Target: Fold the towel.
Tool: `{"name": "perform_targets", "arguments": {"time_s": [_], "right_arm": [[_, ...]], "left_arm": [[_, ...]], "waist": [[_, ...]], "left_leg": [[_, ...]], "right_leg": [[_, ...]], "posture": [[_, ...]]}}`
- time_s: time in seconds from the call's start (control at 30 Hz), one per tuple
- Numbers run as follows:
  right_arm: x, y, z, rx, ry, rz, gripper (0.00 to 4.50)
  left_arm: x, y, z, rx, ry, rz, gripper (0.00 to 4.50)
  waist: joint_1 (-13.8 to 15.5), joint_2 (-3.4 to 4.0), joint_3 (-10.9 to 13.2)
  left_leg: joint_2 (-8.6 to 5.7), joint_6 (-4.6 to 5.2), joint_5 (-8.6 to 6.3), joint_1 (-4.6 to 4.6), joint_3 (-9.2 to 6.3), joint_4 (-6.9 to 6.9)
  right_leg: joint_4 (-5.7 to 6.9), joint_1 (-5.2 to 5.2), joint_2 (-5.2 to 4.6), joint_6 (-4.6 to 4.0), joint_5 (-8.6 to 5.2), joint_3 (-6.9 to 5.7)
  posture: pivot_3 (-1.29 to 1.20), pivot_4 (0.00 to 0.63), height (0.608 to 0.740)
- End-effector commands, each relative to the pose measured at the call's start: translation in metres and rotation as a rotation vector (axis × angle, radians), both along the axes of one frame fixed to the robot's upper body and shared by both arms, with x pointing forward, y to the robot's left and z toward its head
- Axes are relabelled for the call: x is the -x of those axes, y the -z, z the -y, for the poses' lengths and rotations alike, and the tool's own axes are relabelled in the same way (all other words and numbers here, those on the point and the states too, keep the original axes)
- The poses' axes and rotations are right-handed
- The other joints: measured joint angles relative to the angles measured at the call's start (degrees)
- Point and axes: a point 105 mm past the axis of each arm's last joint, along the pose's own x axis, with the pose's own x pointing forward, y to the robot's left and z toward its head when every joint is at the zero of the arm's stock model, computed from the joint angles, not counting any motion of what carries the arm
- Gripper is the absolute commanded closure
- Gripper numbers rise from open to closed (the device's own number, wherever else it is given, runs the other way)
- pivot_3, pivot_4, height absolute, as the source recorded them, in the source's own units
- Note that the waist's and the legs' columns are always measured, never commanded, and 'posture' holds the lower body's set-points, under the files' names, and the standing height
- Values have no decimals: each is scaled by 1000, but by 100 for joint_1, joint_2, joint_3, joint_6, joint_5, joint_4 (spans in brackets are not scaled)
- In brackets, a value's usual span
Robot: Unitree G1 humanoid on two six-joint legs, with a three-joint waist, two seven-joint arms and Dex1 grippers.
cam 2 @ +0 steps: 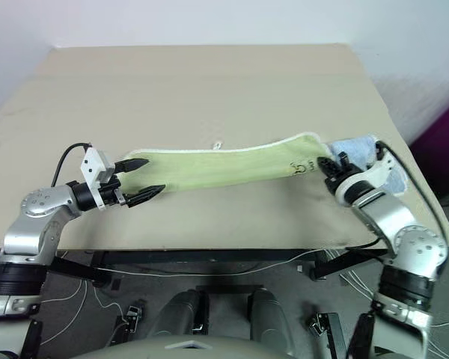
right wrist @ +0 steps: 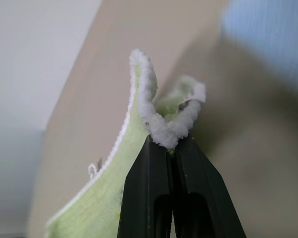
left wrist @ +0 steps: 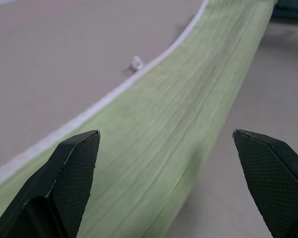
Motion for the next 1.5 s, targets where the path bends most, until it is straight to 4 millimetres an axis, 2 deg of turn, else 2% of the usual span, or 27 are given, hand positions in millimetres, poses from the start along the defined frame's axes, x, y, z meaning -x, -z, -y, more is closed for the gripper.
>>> {"name": "perform_targets", "arguments": {"time_s": [0.03,0.13,0.23,0.37,0.43,0.57,0.63,0.83,1.17,1.27,1.4,1.5], "right_arm": [[1,-30,-5,137,-74,105,4441],[0,-36,-22,325,-189,133,4441],[-2,-46,-50,521,-350,197,4441],[-3,-47,-83,687,-537,266,4441],[-3,-43,-100,757,-631,289,4441],[-6,-16,-141,871,-821,312,4441],[-10,-5,-155,888,-863,317,4441],[-21,8,-171,892,-896,326,4441],[-14,11,-181,858,-943,342,4441],[-8,9,-187,801,-972,348,3860],[-1,2,-188,766,-980,364,2478],[1,-8,-181,787,-950,399,1469]], "left_arm": [[-2,-8,3,-3,7,47,0],[-2,-7,5,0,8,48,0],[-2,-7,5,2,8,51,0],[-2,-7,6,4,7,54,0],[-2,-7,7,6,7,55,0],[-1,-6,11,14,10,58,0],[0,-6,13,18,10,59,0],[5,-5,14,27,1,60,0],[8,-2,14,27,-6,51,0],[6,-3,16,27,-2,52,0],[6,-3,16,28,-1,50,0],[8,-3,14,28,-8,46,0]], "waist": [[-5,0,0],[-13,1,0],[-24,1,1],[-9,0,1],[1,-1,1],[0,-2,1],[-5,-2,1],[15,-3,2],[0,-3,2],[0,-3,2],[0,-3,2],[8,-3,2]], "left_leg": [[1,0,0,0,0,0],[2,0,0,0,1,-1],[3,1,0,0,2,-1],[5,1,0,-4,0,0],[4,1,0,-4,0,2],[4,1,0,-6,-3,4],[4,1,0,-7,-2,3],[-1,0,0,-13,-4,4],[-1,-1,-1,-13,-5,-1],[-1,-1,-1,-13,-5,-1],[-1,-1,-1,-13,-5,-1],[-1,-1,-1,-13,-5,-1]], "right_leg": [[0,-1,1,0,0,0],[0,-2,2,0,0,0],[0,-4,2,0,0,1],[-2,-7,2,0,0,-1],[-4,-7,0,0,0,-1],[-4,-7,-3,0,0,-3],[-3,-11,-4,0,0,-2],[-2,-17,-11,0,0,-3],[-2,-21,-13,0,0,-2],[-2,-21,-13,0,0,-2],[-2,-21,-13,0,0,-2],[-2,-21,-14,0,0,-2]], "posture": [[0,150,740],[0,150,740],[0,150,740],[0,150,740],[0,150,740],[0,150,740],[0,150,740],[0,150,740],[0,150,740],[0,150,740],[0,150,740],[0,150,740]]}}
